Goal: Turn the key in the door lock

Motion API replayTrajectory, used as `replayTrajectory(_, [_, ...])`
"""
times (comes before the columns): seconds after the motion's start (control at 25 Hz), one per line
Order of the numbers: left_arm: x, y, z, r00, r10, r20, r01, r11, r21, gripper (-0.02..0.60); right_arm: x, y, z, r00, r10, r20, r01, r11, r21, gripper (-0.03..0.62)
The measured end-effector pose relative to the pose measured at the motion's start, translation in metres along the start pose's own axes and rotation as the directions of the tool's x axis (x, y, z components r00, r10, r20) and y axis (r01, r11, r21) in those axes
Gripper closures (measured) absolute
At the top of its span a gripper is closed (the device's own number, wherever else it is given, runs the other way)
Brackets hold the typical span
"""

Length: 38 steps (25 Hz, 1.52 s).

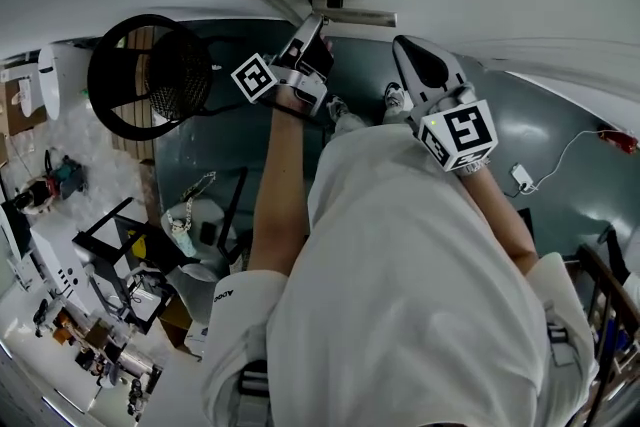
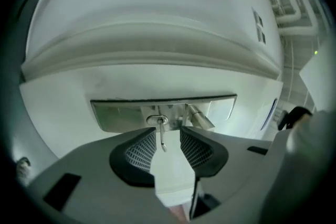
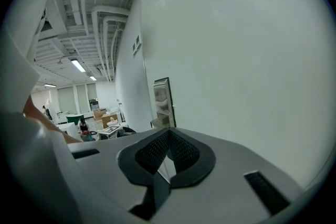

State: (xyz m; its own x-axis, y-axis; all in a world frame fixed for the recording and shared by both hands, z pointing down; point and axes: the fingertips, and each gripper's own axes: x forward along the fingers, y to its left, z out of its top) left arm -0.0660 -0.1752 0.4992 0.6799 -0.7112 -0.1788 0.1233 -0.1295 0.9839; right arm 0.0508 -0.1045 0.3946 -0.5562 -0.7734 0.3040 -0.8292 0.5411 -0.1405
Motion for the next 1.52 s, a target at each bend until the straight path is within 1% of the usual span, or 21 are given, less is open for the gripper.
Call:
replayTrajectory(0.08, [-0.004, 0.001, 0.002, 0.997, 0.074, 0.029, -0.076, 0.993, 0.087, 0.447, -0.001, -0.003, 0.002, 1.0, 0.023, 0.001, -0.023, 1.0, -0.002, 0.602])
replayTrajectory(0.16, [-0.011, 0.0, 0.003, 0.99, 0.127, 0.063, -0.135, 0.981, 0.141, 0.445, -0.001, -0.004, 0.002, 0.999, 0.048, 0.002, -0.048, 0.999, -0.003, 0.602])
replayTrajectory(0.24, [-0.018, -0.002, 0.002, 0.982, 0.175, 0.074, -0.187, 0.956, 0.224, 0.443, -0.002, -0.004, 0.001, 0.997, 0.075, 0.0, -0.075, 0.997, -0.004, 0.602])
replayTrajectory(0.28, [-0.02, -0.003, 0.001, 0.976, 0.206, 0.072, -0.218, 0.933, 0.287, 0.443, -0.003, -0.004, 0.0, 0.996, 0.089, -0.001, -0.089, 0.996, -0.006, 0.602])
replayTrajectory(0.36, [-0.023, -0.008, -0.006, 0.96, 0.269, 0.072, -0.275, 0.869, 0.411, 0.443, -0.007, -0.005, 0.0, 0.993, 0.115, -0.003, -0.116, 0.993, -0.01, 0.602])
replayTrajectory(0.52, [-0.024, -0.017, -0.022, 0.922, 0.373, 0.1, -0.354, 0.71, 0.609, 0.443, -0.013, -0.007, -0.001, 0.987, 0.164, -0.004, -0.164, 0.986, -0.013, 0.602])
replayTrajectory(0.6, [-0.025, -0.019, -0.025, 0.895, 0.423, 0.143, -0.398, 0.612, 0.683, 0.443, -0.015, -0.007, -0.003, 0.983, 0.186, -0.004, -0.186, 0.982, -0.014, 0.602])
replayTrajectory(0.64, [-0.026, -0.018, -0.025, 0.875, 0.451, 0.177, -0.429, 0.55, 0.717, 0.443, -0.016, -0.008, -0.004, 0.981, 0.196, -0.004, -0.196, 0.98, -0.014, 0.602])
replayTrajectory(0.68, [-0.029, -0.017, -0.025, 0.849, 0.481, 0.218, -0.461, 0.477, 0.748, 0.443, -0.017, -0.008, -0.005, 0.979, 0.206, -0.004, -0.206, 0.979, -0.015, 0.602])
replayTrajectory(0.72, [-0.032, -0.016, -0.025, 0.82, 0.51, 0.261, -0.491, 0.39, 0.779, 0.443, -0.019, -0.009, -0.006, 0.977, 0.214, -0.004, -0.214, 0.977, -0.015, 0.602])
replayTrajectory(0.8, [-0.037, -0.014, -0.027, 0.752, 0.563, 0.343, -0.523, 0.191, 0.831, 0.443, -0.022, -0.011, -0.008, 0.973, 0.229, -0.003, -0.229, 0.973, -0.016, 0.602])
replayTrajectory(0.92, [-0.04, -0.012, -0.03, 0.643, 0.606, 0.469, -0.507, -0.122, 0.853, 0.443, -0.027, -0.015, -0.01, 0.97, 0.243, -0.001, -0.243, 0.97, -0.017, 0.602])
replayTrajectory(0.96, [-0.039, -0.012, -0.032, 0.613, 0.606, 0.507, -0.485, -0.218, 0.847, 0.443, -0.029, -0.017, -0.011, 0.969, 0.245, 0.0, -0.245, 0.969, -0.016, 0.602])
replayTrajectory(1.04, [-0.033, -0.011, -0.034, 0.568, 0.596, 0.568, -0.421, -0.382, 0.823, 0.443, -0.032, -0.02, -0.011, 0.968, 0.249, 0.002, -0.249, 0.968, -0.015, 0.602])
replayTrajectory(1.08, [-0.028, -0.01, -0.036, 0.548, 0.591, 0.592, -0.384, -0.451, 0.806, 0.443, -0.033, -0.022, -0.012, 0.968, 0.251, 0.003, -0.251, 0.968, -0.015, 0.602])
replayTrajectory(1.12, [-0.023, -0.009, -0.037, 0.529, 0.589, 0.611, -0.349, -0.506, 0.789, 0.443, -0.034, -0.024, -0.012, 0.967, 0.253, 0.004, -0.253, 0.967, -0.015, 0.602])
replayTrajectory(1.16, [-0.018, -0.007, -0.038, 0.511, 0.589, 0.626, -0.319, -0.546, 0.775, 0.443, -0.035, -0.025, -0.013, 0.967, 0.255, 0.005, -0.255, 0.967, -0.015, 0.602])
replayTrajectory(1.2, [-0.014, -0.003, -0.038, 0.494, 0.592, 0.636, -0.295, -0.574, 0.764, 0.443, -0.036, -0.027, -0.014, 0.967, 0.256, 0.005, -0.256, 0.966, -0.015, 0.602])
replayTrajectory(1.32, [-0.006, 0.014, -0.035, 0.439, 0.608, 0.661, -0.231, -0.635, 0.737, 0.443, -0.037, -0.031, -0.015, 0.966, 0.26, 0.007, -0.26, 0.965, -0.015, 0.602])
replayTrajectory(1.44, [-0.003, 0.028, -0.03, 0.377, 0.618, 0.689, -0.189, -0.677, 0.711, 0.443, -0.04, -0.036, -0.015, 0.966, 0.26, 0.009, -0.259, 0.966, -0.016, 0.602])
replayTrajectory(1.52, [-0.003, 0.029, -0.026, 0.354, 0.596, 0.72, -0.195, -0.706, 0.68, 0.443, -0.042, -0.041, -0.016, 0.967, 0.253, 0.009, -0.253, 0.967, -0.014, 0.602])
